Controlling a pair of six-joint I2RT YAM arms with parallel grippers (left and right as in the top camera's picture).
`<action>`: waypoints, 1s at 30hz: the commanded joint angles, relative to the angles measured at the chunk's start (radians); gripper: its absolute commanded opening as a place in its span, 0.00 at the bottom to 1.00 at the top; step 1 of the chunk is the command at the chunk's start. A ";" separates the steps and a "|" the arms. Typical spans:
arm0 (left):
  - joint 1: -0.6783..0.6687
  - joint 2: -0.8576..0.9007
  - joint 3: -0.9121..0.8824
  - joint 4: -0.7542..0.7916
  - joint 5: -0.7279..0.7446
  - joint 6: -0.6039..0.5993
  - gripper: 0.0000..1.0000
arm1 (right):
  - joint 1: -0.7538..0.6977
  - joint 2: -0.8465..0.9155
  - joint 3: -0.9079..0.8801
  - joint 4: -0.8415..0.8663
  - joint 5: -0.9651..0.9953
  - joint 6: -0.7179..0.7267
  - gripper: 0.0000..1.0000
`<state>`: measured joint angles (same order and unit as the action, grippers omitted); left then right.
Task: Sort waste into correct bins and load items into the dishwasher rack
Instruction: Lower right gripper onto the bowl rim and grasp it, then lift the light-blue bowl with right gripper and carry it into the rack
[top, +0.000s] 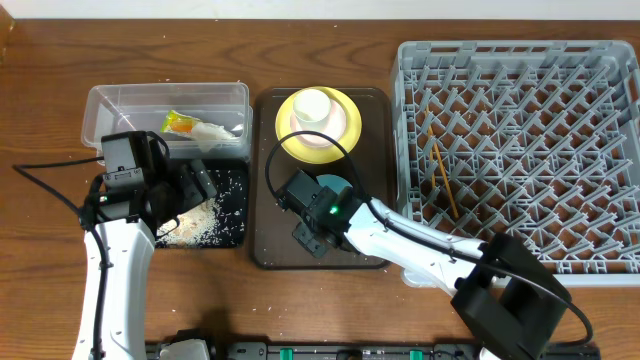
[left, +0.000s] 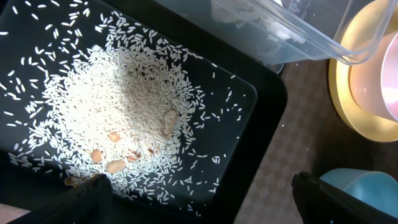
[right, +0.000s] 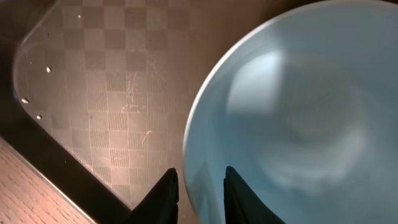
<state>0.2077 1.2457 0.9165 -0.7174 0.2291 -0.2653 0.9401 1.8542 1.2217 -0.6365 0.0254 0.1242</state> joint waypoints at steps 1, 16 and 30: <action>0.003 0.002 0.019 0.000 -0.006 0.000 0.95 | 0.010 0.023 -0.008 0.006 -0.005 -0.010 0.21; 0.003 0.002 0.019 0.000 -0.006 0.001 0.95 | 0.010 0.042 -0.006 0.014 -0.004 -0.010 0.01; 0.003 0.002 0.019 0.000 -0.006 0.000 0.95 | -0.109 -0.192 0.280 -0.161 -0.160 0.009 0.01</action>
<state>0.2077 1.2457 0.9165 -0.7174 0.2287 -0.2657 0.9058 1.7897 1.4044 -0.7731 -0.0753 0.1246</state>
